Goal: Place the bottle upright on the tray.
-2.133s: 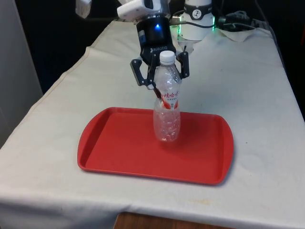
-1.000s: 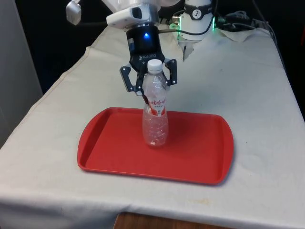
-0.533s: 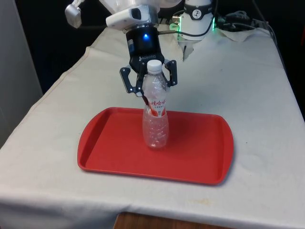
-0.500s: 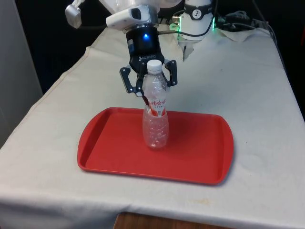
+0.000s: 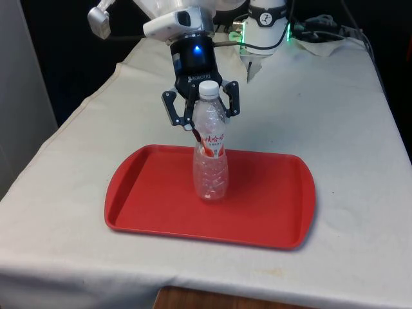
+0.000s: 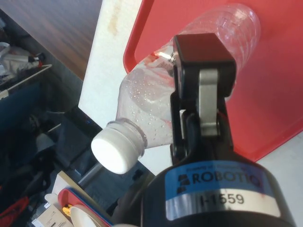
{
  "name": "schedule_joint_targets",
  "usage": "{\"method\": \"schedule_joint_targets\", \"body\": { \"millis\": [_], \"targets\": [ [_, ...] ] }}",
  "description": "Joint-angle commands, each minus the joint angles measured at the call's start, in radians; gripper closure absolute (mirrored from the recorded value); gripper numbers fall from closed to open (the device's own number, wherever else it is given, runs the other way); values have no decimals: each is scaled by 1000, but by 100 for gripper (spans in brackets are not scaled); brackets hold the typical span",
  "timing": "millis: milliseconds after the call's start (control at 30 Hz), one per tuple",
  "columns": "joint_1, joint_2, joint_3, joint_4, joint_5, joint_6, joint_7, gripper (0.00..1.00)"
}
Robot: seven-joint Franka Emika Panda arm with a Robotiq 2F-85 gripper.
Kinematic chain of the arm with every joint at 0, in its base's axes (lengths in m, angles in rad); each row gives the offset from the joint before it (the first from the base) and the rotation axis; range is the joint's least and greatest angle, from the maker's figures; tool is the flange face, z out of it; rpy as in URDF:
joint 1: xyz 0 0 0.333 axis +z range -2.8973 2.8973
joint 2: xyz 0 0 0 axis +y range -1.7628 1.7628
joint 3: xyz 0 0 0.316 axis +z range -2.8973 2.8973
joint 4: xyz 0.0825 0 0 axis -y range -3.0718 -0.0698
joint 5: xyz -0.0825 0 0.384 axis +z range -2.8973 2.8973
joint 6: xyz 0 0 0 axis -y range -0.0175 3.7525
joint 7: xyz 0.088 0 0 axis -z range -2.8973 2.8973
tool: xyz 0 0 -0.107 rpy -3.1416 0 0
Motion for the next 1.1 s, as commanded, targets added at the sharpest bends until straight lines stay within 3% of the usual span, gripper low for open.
{"method": "schedule_joint_targets", "body": {
  "millis": [0, 1067],
  "targets": [
    [-1, 0, 2, 1, 4, 2, -4, 67],
    [0, 13, -1, 1, -1, 6, -8, 67]
  ]
}}
